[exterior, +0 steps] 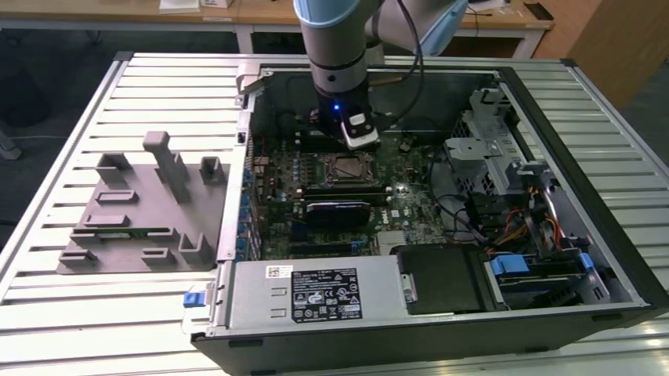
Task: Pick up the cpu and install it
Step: 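Install the first cpu locking lever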
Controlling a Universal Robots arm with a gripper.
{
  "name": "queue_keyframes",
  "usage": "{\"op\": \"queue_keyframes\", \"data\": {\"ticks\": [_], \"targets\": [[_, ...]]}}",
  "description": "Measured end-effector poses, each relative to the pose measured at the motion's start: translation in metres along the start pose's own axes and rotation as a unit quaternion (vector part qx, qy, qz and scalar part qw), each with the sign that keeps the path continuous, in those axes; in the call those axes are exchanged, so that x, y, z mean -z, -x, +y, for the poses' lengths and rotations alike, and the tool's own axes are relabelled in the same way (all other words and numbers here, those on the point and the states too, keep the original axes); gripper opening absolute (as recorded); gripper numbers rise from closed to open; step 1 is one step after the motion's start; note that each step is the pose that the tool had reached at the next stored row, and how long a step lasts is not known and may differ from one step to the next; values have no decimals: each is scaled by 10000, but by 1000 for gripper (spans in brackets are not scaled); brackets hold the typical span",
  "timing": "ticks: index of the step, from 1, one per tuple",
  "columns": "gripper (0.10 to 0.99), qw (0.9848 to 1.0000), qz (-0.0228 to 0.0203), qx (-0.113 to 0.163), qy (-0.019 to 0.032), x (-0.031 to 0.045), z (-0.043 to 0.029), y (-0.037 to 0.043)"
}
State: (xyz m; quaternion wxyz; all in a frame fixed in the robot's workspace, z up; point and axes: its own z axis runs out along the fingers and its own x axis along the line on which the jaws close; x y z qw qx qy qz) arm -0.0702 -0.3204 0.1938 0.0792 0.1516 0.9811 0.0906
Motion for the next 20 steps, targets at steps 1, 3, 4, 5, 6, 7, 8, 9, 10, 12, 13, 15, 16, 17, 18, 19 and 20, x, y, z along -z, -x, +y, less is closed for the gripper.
{"op": "queue_keyframes", "data": {"ticks": [1,3,4,5,6,7,8,9,10,12,13,15,16,17,18,19,20], "targets": [[106,10000,-7,-23,-8,-5,-1,-1],[106,10000,-20,-70,-19,-19,-3,-2],[106,10000,-23,-87,-25,-22,-4,-2],[106,9999,-24,-94,-27,-25,-5,-3],[106,9999,-24,-94,-27,-25,-6,-3],[106,9999,-23,-96,-24,-26,-6,-4],[106,9999,-23,-97,-20,-27,-6,-4],[106,9999,-22,-98,-16,-27,-6,-4],[106,9999,-21,-98,-11,-24,-5,-3],[106,9999,-20,-100,0,-11,0,-1],[106,9999,-20,-100,-2,1,1,1],[106,9999,-18,-100,-3,31,7,4],[106,9999,-18,-100,-3,48,11,7],[106,9999,-19,-100,-3,67,15,9],[106,9999,-19,-100,-3,86,19,12],[106,9999,-19,-100,-3,105,23,14],[106,9999,-18,-100,-3,123,26,16]]}}
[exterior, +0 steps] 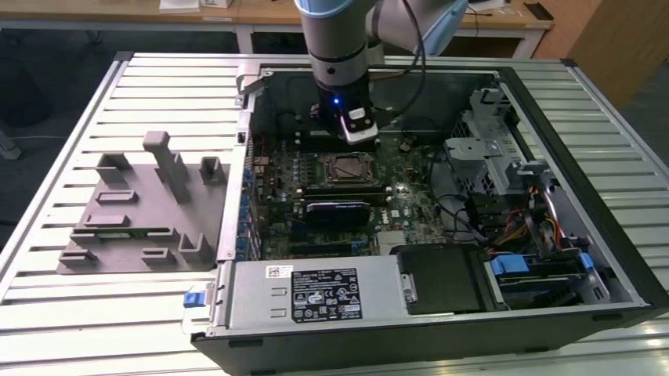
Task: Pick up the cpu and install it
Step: 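Install the first cpu locking lever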
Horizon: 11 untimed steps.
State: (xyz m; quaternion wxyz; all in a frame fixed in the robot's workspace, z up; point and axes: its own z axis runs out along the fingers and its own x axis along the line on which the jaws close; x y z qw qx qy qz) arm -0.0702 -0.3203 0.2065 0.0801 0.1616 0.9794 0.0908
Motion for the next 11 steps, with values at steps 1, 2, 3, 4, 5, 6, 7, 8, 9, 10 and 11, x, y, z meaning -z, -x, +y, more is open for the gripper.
{"op": "queue_keyframes", "data": {"ticks": [1,2,3,4,5,6,7,8,9,10,11], "targets": [[106,10000,0,0,0,16,3,2],[106,10000,0,0,0,29,6,4],[106,10000,0,0,1,32,7,4],[106,10000,0,0,2,32,7,4],[106,10000,0,0,2,32,7,4],[106,10000,0,0,2,32,7,4],[106,10000,0,0,1,32,7,5],[106,10000,0,0,1,33,7,4],[106,10000,1,0,0,33,7,6],[106,10000,2,1,-9,32,9,10],[106,10000,7,3,-38,30,10,14]]}}
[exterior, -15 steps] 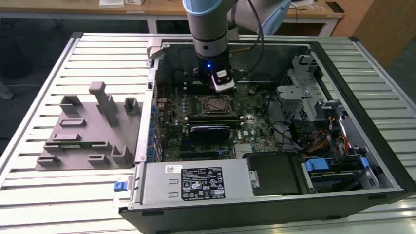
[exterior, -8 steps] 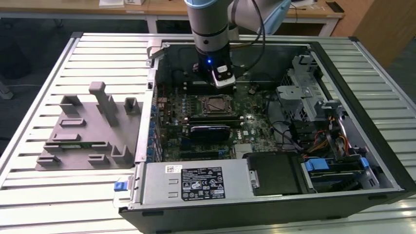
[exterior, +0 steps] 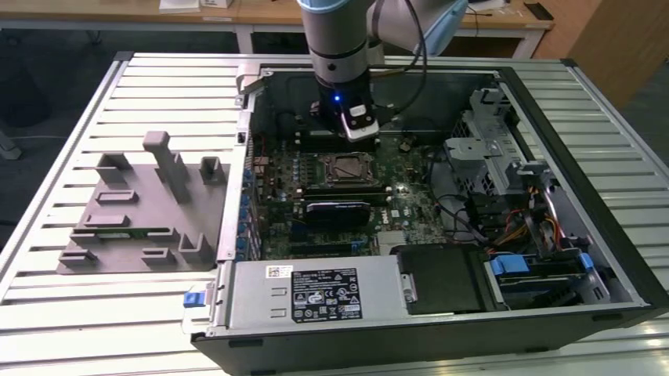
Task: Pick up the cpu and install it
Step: 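Install the first cpu locking lever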
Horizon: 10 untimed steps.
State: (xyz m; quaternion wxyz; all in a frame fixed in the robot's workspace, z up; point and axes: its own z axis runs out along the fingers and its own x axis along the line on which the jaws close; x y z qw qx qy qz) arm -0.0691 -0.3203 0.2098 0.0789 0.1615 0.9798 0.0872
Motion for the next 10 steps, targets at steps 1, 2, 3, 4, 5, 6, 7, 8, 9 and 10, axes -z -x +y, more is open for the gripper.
{"op": "queue_keyframes", "data": {"ticks": [1,2,3,4,5,6,7,8,9,10], "targets": [[106,10000,8,3,-34,-3,2,7],[106,10000,18,6,-72,-5,4,15],[106,9999,32,8,-110,-8,7,25],[106,9999,47,10,-149,-11,11,38],[106,9998,62,12,-185,-14,14,50],[106,9997,78,13,-223,-17,16,63],[106,9996,93,15,-260,-19,19,75],[106,9989,157,25,-433,-31,30,129],[106,9988,167,28,-469,-34,32,140],[106,9986,176,30,-504,-36,34,150]]}}
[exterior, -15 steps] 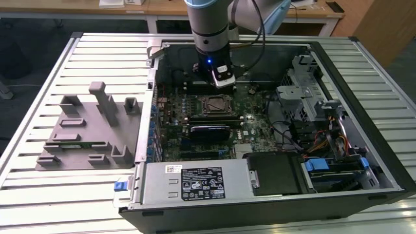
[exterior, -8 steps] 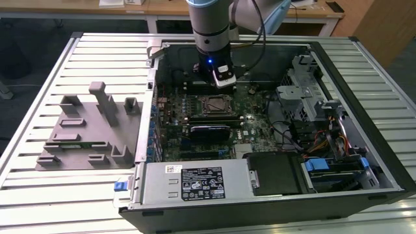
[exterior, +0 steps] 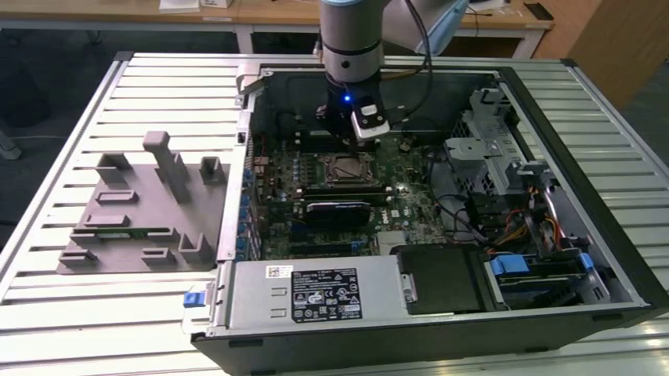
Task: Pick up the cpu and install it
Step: 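Install the first cpu locking lever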
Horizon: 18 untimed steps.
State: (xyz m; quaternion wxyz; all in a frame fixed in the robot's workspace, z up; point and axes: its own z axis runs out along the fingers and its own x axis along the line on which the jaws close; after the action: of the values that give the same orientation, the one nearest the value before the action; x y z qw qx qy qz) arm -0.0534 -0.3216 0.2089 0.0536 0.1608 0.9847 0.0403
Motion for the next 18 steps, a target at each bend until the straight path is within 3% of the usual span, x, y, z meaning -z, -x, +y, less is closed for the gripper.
{"op": "queue_keyframes", "data": {"ticks": [6,10,18], "targets": [[106,9998,53,14,-211,-10,11,63],[106,9994,65,24,-334,-13,11,102],[106,9988,63,38,-488,-19,-15,179]]}}
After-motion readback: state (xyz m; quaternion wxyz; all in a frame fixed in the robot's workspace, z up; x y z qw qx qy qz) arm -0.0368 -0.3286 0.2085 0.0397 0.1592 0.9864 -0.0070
